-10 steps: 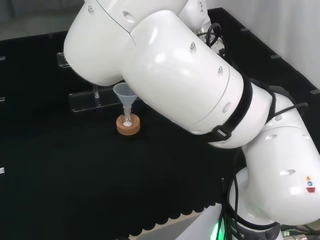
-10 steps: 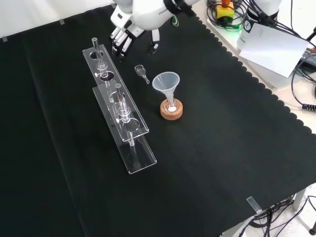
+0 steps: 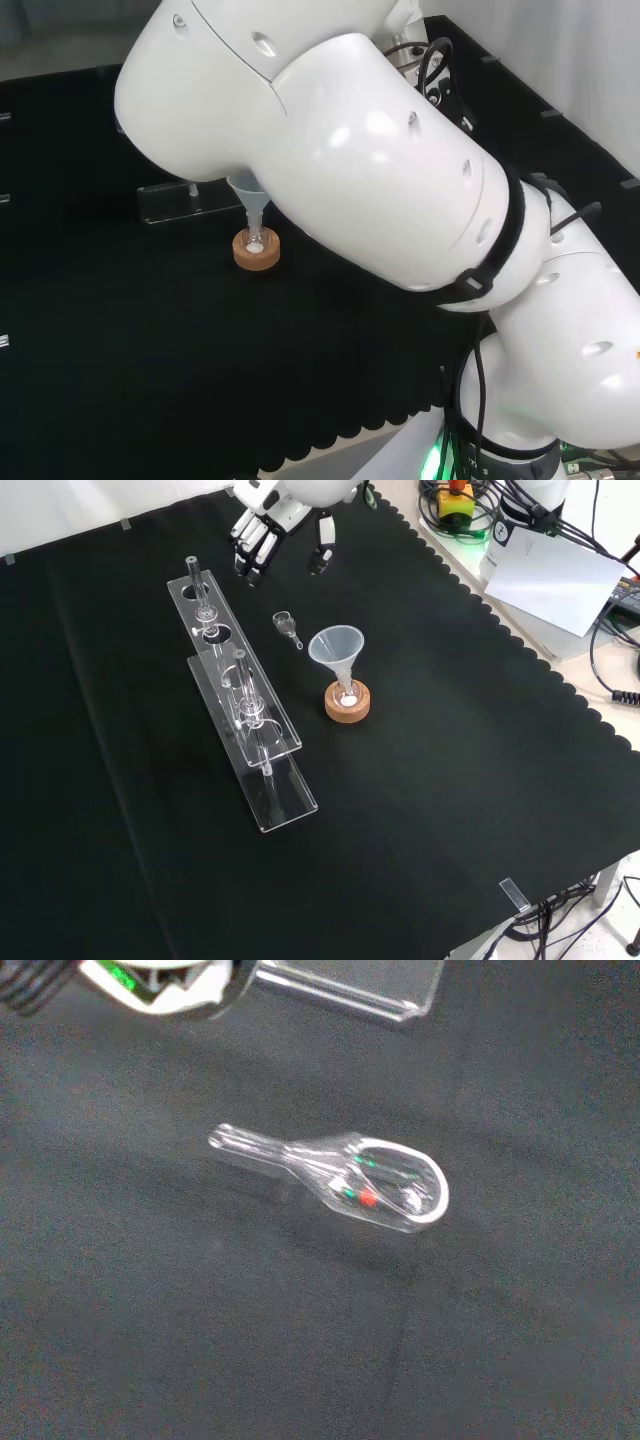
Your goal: Remove the funnel from the round-bottom flask.
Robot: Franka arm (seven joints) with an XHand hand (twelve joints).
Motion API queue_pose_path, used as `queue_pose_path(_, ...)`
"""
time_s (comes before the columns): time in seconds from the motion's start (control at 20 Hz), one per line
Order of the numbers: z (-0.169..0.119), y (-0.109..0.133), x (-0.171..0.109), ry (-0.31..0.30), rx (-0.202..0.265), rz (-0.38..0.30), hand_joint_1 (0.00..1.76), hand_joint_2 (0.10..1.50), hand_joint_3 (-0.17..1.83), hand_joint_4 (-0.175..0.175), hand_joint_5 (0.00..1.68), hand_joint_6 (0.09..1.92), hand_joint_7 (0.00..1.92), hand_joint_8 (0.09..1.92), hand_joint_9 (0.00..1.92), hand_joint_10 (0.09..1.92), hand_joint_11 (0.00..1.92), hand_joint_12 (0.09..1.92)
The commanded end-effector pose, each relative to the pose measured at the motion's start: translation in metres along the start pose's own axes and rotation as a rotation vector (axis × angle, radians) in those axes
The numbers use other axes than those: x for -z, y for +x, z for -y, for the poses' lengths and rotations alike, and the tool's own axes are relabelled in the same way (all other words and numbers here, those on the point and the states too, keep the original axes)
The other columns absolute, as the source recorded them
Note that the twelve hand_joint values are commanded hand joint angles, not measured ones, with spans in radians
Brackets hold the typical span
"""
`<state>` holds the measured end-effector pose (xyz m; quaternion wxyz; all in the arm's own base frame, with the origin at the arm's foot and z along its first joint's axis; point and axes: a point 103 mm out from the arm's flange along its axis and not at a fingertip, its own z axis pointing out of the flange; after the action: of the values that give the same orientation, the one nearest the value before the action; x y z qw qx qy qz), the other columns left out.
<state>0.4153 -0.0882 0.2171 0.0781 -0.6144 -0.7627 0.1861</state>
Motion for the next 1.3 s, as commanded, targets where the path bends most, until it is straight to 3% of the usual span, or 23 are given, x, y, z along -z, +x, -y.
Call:
queue_pose_path(0.05,0.017,0.033,0.026,-0.017,0.106,-0.082,0.82,0.61,0.62,-0.007,0.32,0.09,0.13,0.59,0.28,0.71,0.18,1.41)
queue_pose_path(0.3,0.017,0.066,0.046,-0.018,0.192,-0.069,0.81,0.6,0.61,-0.033,0.22,0.09,0.16,0.61,0.34,0.7,0.28,1.4)
queue_pose_path(0.7,0.009,0.111,0.064,-0.008,0.282,-0.071,0.79,0.59,0.6,-0.041,0.16,0.09,0.15,0.63,0.37,0.7,0.36,1.39)
queue_pose_path(0.95,0.001,0.132,0.062,0.049,0.319,-0.065,0.76,0.59,0.57,-0.046,0.12,0.09,0.08,0.64,0.36,0.71,0.46,1.37)
queue_pose_path(1.3,-0.009,0.147,0.05,0.109,0.321,-0.044,0.69,0.59,0.49,-0.044,0.05,0.09,0.0,0.61,0.22,0.8,0.48,1.38)
